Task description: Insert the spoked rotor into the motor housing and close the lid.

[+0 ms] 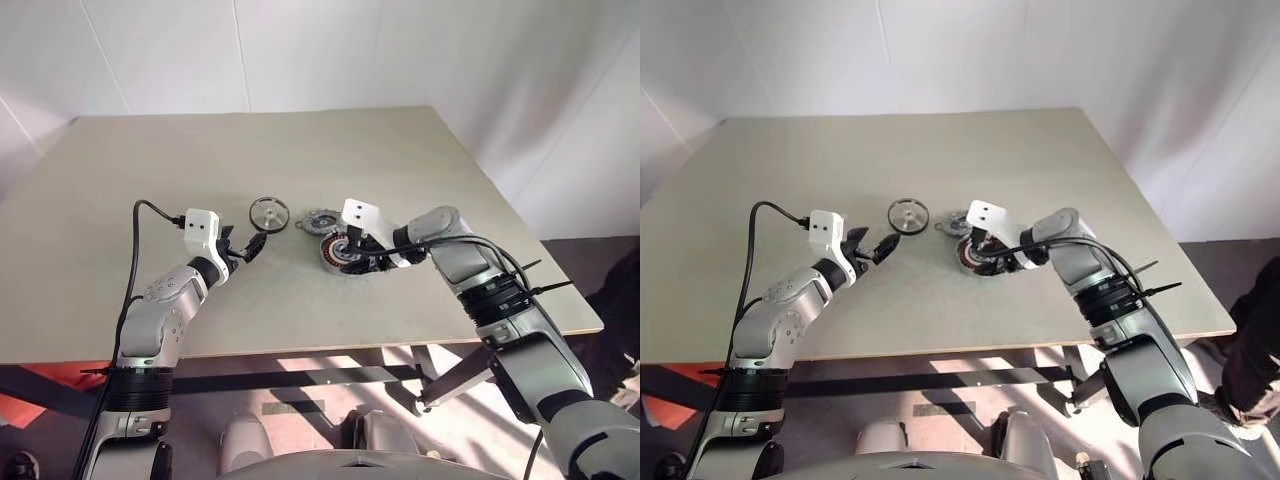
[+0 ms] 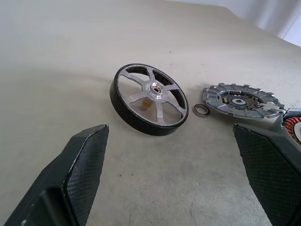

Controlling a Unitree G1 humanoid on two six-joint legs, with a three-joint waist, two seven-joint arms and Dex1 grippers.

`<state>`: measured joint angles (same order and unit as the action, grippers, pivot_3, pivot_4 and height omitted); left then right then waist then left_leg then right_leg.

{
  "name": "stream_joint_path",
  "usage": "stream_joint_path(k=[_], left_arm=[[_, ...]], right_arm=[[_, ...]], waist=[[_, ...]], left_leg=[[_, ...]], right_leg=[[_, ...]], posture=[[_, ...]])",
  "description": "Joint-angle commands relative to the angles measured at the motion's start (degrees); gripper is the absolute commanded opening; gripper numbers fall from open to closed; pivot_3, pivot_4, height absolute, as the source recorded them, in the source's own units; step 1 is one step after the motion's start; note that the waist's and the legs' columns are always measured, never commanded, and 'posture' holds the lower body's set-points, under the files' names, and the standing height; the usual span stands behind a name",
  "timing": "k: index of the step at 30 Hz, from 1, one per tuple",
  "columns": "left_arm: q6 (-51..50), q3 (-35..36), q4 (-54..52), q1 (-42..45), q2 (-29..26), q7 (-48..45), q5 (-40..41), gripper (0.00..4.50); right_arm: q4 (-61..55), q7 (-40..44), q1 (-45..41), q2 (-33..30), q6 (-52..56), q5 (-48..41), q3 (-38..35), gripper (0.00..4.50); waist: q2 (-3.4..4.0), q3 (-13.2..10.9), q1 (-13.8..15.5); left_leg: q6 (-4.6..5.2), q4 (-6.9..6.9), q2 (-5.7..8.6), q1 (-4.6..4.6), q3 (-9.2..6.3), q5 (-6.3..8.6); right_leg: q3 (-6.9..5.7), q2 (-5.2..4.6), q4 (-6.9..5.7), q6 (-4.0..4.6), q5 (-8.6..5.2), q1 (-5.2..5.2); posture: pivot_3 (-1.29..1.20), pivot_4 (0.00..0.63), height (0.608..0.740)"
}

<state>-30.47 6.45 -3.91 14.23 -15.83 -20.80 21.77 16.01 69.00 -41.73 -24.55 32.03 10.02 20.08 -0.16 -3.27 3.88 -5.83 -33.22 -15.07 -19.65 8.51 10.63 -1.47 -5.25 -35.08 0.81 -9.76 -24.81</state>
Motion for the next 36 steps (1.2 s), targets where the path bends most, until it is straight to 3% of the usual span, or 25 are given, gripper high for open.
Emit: stream_joint_path(k=[1, 8, 15, 19, 26, 31, 36], left_arm=[[0.5, 0.4, -2.2, 0.4, -0.7, -0.3, 0.0, 4.5], [0.4, 0.3, -1.4, 0.9, -0.9, -0.6, -0.1, 4.5], [0.4, 0.2, -0.5, 1.8, -0.8, -1.1, -0.2, 4.5], [0.5, 0.1, 0.1, 2.2, -0.7, -1.2, -0.3, 4.5], [0.4, 0.3, -0.3, 2.2, -0.9, -1.3, -0.5, 4.5], [0.1, 0.9, -1.4, 1.4, -1.4, -1.0, -0.4, 4.5], [-0.2, 1.2, -2.2, 0.7, -1.7, -0.6, -0.3, 4.5]], right_arm=[[-0.3, -1.6, -1.5, 0.3, 0.0, -1.5, -0.3, 2.91], [-8.0, 0.6, -2.9, -0.2, 6.3, -6.9, -1.7, 2.91], [-9.0, -2.2, -6.5, 4.0, 11.5, -12.9, -2.7, 2.91], [1.0, -7.1, -10.0, 10.3, 9.0, -13.2, -2.6, 2.91], [28.7, -16.1, -18.0, 20.5, -2.2, -12.4, -5.1, 2.91], [44.4, -22.1, -22.8, 22.9, -11.0, -10.9, -7.1, 2.91], [52.0, -25.3, -25.5, 22.7, -15.6, -9.1, -8.7, 2.91]], waist=[[0.01, 0.0, 0.1], [0.02, 0.0, 0.1], [0.02, 0.0, 0.1], [0.02, 0.0, 0.0], [0.05, 0.0, 0.1], [0.09, -0.1, 0.0], [0.2, -0.1, 0.0]], left_leg=[[-0.02, 0.0, 0.0, 0.0, 0.0, -0.02], [-0.03, -0.05, 0.01, -0.05, -0.01, -0.03], [-0.01, 0.09, 0.0, -0.06, -0.02, -0.01], [-0.04, 0.09, 0.0, -0.04, -0.02, -0.03], [-0.09, 0.04, 0.01, -0.11, -0.07, -0.05], [-0.05, 0.06, 0.0, -0.27, -0.09, -0.03], [-0.03, 0.06, -0.02, -0.32, -0.08, -0.01]], right_leg=[[0.0, 0.0, -0.01, -0.01, -0.01, -0.01], [0.02, 0.0, -0.02, -0.01, 0.0, -0.01], [0.01, 0.0, -0.08, 0.0, 0.01, -0.07], [0.0, 0.0, -0.12, 0.0, 0.01, -0.09], [-0.01, -0.02, -0.18, 0.01, 0.01, -0.27], [-0.02, -0.04, -0.15, 0.03, 0.01, -0.41], [-0.02, -0.03, -0.14, 0.03, 0.01, -0.45]], posture=[[0.0, 0.0, 0.74], [0.0, 0.0, 0.74], [0.0, 0.0, 0.74], [0.0, 0.0, 0.74], [0.0, 0.0, 0.74], [0.0, 0.0, 0.74], [0.0, 0.0, 0.74]])
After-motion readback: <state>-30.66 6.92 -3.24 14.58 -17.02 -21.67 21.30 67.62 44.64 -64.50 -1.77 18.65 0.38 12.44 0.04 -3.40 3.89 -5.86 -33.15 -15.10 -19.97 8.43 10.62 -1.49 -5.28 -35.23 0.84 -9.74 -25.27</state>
